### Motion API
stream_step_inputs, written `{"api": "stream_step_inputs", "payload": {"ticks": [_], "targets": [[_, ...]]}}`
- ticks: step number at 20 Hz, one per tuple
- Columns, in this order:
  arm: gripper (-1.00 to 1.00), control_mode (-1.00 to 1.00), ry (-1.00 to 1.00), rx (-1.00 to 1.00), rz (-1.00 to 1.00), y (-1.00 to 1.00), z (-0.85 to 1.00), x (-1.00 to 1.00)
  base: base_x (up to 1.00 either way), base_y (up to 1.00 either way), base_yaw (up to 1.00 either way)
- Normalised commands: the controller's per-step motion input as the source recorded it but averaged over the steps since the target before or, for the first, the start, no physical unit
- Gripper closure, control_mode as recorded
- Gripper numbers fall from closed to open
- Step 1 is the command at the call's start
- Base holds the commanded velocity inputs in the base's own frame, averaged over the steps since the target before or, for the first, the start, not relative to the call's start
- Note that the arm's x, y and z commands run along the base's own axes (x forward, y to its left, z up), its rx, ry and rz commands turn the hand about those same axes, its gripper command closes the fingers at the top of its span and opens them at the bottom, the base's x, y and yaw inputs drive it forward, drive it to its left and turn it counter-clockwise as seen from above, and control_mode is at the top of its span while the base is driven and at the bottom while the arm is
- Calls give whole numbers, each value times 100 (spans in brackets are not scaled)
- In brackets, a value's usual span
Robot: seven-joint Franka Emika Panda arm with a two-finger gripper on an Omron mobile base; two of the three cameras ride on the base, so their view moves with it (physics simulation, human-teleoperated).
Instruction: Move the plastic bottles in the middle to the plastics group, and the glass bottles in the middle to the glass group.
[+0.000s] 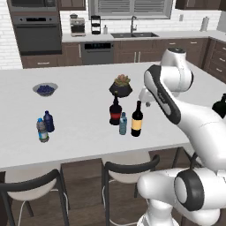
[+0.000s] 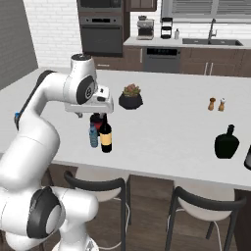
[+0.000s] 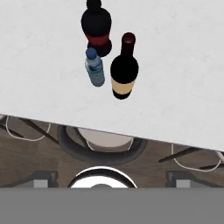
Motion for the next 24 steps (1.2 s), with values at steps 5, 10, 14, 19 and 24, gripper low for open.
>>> {"api": "stream_step_inputs", "payload": {"ticks": [5, 10, 14, 19, 24], "targets": [[-100, -100, 5, 0, 1, -2, -17, 49, 0, 0, 0], [-100, -100, 3, 1, 0, 8, -30, 42, 0, 0, 0], [-100, -100, 5, 2, 0, 8, -37, 32, 0, 0, 0], [-100, -100, 6, 4, 0, 3, -32, 36, 0, 0, 0], [-100, -100, 8, 0, 0, 0, -11, 41, 0, 0, 0]]}}
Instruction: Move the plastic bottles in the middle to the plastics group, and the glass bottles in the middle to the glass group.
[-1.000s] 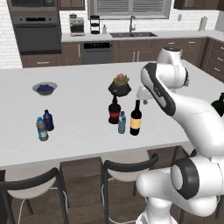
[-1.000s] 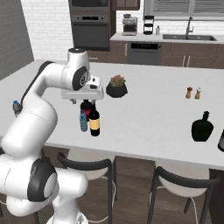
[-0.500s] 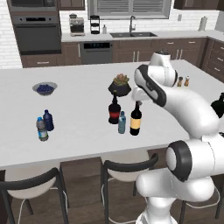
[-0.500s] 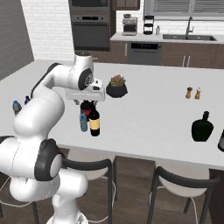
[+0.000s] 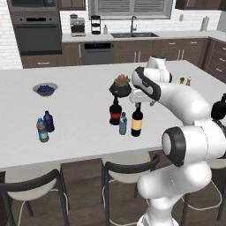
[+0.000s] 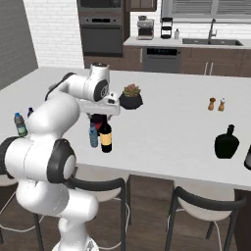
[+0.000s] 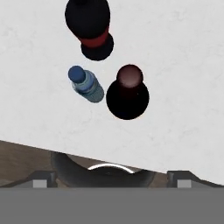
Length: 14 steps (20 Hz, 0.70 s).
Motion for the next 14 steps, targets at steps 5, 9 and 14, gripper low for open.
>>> {"api": "stream_step_inputs", "payload": {"ticks": [5, 9, 14], "targets": [[-100, -100, 9, 0, 0, 0, -5, 38, 0, 0, 0], [-100, -100, 2, 0, 0, 0, -9, 39, 0, 0, 0], [-100, -100, 0, 0, 0, 0, -14, 22, 0, 0, 0]]}}
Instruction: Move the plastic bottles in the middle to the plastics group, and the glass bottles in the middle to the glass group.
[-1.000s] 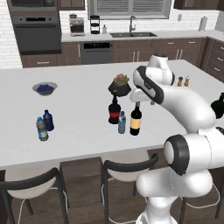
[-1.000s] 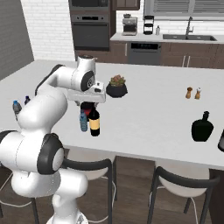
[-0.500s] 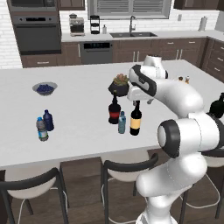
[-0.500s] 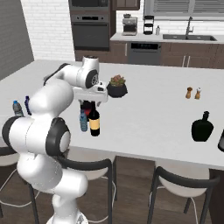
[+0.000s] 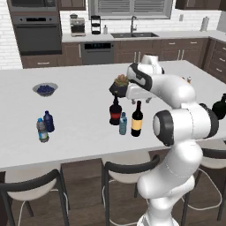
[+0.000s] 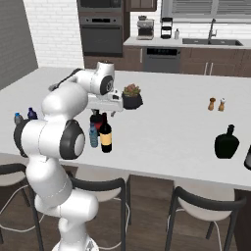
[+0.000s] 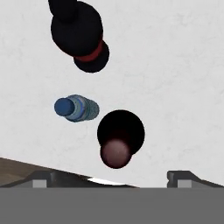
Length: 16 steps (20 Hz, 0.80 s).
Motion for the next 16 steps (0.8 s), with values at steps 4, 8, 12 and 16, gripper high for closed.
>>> {"api": "stream_step_inputs", "payload": {"ticks": [4, 8, 12, 16], "targets": [[-100, -100, -1, -1, 0, 0, -22, 9, 0, 0, 0], [-100, -100, -2, -2, 0, 0, -19, 8, 0, 0, 0], [-100, -100, -1, -2, 0, 5, -14, 16, 0, 0, 0], [-100, -100, 0, 0, 0, 2, -9, 10, 0, 0, 0]]}}
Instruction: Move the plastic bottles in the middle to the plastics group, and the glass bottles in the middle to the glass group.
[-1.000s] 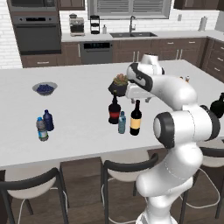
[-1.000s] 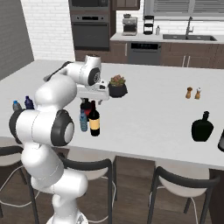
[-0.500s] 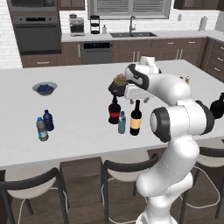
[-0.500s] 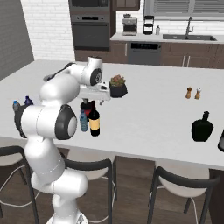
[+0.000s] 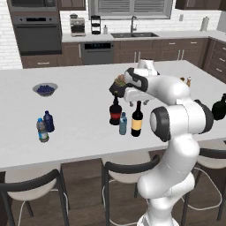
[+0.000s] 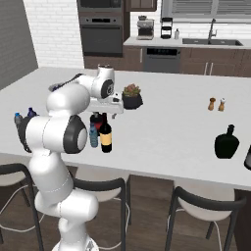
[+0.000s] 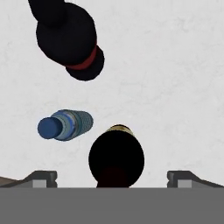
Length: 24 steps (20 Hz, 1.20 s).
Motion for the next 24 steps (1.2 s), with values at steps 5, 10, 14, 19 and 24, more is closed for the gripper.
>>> {"api": "stream_step_inputs", "payload": {"ticks": [5, 10, 14, 19, 24], "targets": [[-100, -100, 0, 0, 0, 0, -1, -10, 0, 0, 0], [-100, -100, 0, 0, 0, 0, -5, -8, 0, 0, 0], [-100, -100, 0, 0, 0, 0, -10, -3, 0, 0, 0], [-100, -100, 0, -1, 0, 1, -13, 1, 0, 0, 0], [100, -100, -1, -6, 0, 7, -13, 12, 0, 0, 0]]}}
